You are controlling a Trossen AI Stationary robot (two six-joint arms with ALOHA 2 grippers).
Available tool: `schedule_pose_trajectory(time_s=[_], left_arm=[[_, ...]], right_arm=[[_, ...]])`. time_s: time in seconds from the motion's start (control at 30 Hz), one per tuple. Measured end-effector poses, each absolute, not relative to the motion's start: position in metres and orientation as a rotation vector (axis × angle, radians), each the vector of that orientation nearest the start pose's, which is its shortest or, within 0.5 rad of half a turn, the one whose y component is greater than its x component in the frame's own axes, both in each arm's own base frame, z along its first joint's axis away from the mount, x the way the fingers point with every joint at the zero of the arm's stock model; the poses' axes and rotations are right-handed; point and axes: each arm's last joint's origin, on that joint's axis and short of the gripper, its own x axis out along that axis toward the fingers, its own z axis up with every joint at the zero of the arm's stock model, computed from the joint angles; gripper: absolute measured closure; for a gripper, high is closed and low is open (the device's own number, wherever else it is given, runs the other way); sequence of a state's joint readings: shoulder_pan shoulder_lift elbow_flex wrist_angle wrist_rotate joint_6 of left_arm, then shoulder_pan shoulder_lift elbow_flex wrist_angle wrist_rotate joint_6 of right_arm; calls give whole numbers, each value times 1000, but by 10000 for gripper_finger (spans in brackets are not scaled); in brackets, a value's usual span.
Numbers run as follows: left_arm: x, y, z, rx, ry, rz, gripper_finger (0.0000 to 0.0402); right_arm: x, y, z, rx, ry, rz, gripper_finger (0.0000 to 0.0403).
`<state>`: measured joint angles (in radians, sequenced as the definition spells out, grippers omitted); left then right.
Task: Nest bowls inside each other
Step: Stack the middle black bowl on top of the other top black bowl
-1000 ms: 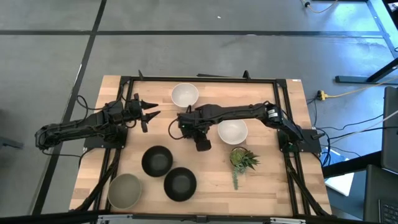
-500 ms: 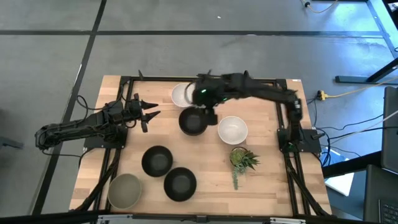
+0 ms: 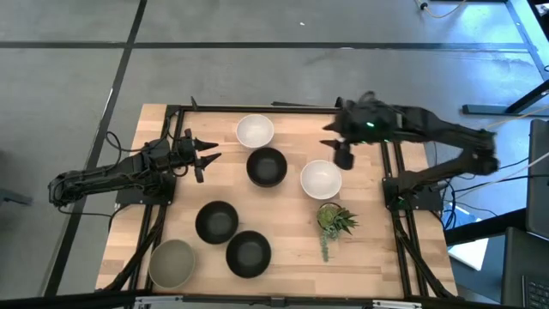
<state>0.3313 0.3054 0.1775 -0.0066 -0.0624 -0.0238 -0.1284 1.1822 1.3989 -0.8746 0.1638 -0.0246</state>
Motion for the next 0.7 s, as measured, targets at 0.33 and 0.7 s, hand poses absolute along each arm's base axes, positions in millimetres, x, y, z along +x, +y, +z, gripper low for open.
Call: schedule_pose_trajectory(time_s=[0.33,0.7], left_arm=[[108,39,198,-42,129,394,236],[108,39,198,-42,129,394,236]], right_arm=[[158,-15,328,37,352,-209,205],[142,-14,282,43,116,-209,205]])
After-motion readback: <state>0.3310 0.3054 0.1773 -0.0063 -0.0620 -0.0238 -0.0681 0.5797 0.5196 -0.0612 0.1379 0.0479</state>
